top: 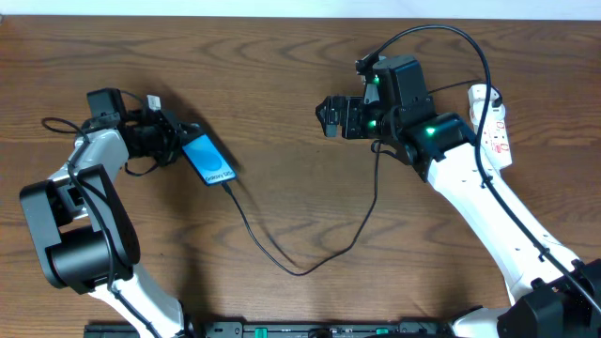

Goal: Plug charger to phone and switch on socket
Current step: 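Lower the phone with the left gripper and lay it on the table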

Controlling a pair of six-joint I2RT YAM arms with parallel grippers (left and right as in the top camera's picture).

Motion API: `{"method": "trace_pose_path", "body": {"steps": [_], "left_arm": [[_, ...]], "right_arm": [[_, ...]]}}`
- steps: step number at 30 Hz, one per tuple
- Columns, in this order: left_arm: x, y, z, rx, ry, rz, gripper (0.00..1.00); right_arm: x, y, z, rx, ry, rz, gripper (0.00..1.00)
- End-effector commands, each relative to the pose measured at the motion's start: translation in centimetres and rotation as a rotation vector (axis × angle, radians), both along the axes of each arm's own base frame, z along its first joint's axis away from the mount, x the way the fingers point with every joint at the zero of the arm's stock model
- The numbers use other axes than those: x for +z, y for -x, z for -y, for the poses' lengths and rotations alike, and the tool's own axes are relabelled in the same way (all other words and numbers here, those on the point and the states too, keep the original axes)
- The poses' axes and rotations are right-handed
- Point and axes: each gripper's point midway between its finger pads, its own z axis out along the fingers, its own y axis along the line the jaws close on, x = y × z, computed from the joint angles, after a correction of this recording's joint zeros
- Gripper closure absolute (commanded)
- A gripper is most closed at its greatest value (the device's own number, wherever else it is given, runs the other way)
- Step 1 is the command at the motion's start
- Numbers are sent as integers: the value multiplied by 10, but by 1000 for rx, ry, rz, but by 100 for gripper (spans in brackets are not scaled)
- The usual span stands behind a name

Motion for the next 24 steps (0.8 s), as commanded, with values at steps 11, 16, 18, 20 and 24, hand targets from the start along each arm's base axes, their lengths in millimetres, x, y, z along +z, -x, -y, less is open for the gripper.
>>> {"method": "trace_pose_path", "body": {"steps": [11,16,18,20,24], "left_arm": [[-35,21,-15,16,-144,-89,92],[-40,26,-14,14,-146,-103,93],[-40,26,-14,14,-146,-103,92],[-41,26,-15,16,-154,-105,93],[-44,28,-18,21,-176,-120,93]], "right_arm": [[11,-1,1,2,5,32,1],[11,-1,1,2,5,32,1],[11,-1,1,2,5,32,1],[11,-1,1,2,5,32,1],[11,-1,1,2,5,32,1]]}}
